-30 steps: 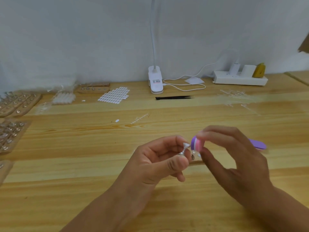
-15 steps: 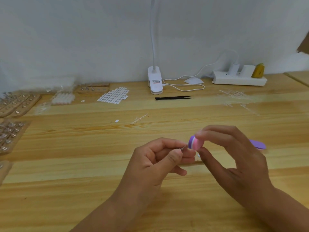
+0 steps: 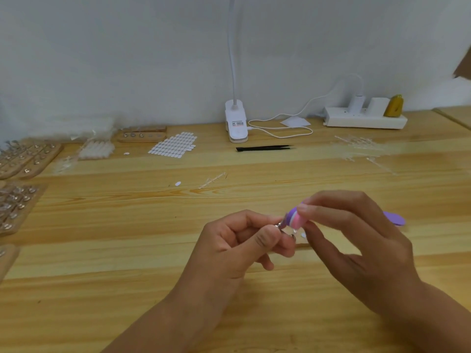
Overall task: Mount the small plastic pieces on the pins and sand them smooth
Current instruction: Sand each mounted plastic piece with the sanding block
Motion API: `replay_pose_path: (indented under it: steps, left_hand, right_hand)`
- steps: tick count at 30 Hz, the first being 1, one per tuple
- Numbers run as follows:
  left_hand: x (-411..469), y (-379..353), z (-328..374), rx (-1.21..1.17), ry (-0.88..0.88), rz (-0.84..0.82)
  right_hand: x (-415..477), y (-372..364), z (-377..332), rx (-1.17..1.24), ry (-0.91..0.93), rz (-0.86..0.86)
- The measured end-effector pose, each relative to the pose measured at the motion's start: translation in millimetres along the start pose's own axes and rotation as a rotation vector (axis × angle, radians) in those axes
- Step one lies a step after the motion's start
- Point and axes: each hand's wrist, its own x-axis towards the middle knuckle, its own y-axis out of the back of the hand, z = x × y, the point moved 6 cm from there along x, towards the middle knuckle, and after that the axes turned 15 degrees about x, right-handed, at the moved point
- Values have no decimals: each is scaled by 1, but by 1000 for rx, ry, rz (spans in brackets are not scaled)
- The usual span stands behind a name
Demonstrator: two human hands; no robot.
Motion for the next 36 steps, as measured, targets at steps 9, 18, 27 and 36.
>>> replay_pose_path:
  steps: [9, 18, 27, 36]
  left_hand:
    - [0, -1, -2, -85, 55, -35]
    - [0, 0, -5, -144, 89, -83]
    - [0, -5, -11, -303, 184, -157]
    - [1, -8, -15, -372, 255, -169]
  right_hand:
    - [-1, 0, -2, -34, 21, 12]
    - [1, 3, 2, -92, -17, 45]
    - [0, 2, 3, -19, -24, 43]
    - [0, -1, -1, -18, 19, 15]
